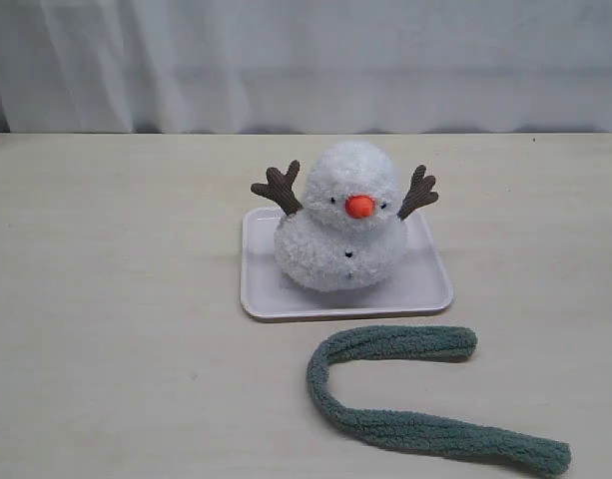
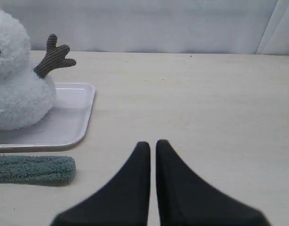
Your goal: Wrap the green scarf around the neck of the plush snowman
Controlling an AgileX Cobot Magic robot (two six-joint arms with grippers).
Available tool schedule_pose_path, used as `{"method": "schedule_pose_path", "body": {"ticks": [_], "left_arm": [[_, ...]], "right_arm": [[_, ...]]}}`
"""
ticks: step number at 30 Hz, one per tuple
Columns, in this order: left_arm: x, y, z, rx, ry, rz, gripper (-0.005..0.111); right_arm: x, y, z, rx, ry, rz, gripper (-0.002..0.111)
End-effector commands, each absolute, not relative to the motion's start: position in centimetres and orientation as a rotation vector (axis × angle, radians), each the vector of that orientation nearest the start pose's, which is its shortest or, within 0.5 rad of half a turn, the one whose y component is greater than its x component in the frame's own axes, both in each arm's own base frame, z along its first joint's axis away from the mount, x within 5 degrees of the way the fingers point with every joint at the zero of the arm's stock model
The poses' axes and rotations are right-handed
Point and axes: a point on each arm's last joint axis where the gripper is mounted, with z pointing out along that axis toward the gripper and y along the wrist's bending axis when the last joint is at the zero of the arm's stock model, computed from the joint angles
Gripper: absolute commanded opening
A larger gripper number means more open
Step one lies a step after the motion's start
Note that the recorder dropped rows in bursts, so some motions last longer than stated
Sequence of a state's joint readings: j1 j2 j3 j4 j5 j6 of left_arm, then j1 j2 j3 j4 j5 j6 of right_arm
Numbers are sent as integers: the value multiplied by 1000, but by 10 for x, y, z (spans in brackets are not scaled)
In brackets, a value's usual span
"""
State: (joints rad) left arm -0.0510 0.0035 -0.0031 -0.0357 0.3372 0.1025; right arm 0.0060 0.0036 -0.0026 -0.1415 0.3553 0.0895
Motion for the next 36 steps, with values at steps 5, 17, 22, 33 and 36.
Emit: {"method": "schedule_pose_path", "body": {"ticks": [5, 17, 22, 33, 36], "left_arm": [[54, -4, 184, 122, 1802, -4, 0], [54, -4, 184, 124, 1802, -1, 0], [54, -4, 184, 123, 1802, -3, 0], [54, -4, 184, 123, 1802, -3, 0], [54, -4, 184, 123, 1802, -3, 0]], "right_arm": [[56, 0, 212, -51, 1496, -54, 4], [32, 9, 272, 30, 853, 318, 4], [24, 8, 311, 6, 940, 216, 5], [41, -6, 367, 147, 1384, 68, 78], [55, -6, 369, 115, 1574, 17, 83]]}}
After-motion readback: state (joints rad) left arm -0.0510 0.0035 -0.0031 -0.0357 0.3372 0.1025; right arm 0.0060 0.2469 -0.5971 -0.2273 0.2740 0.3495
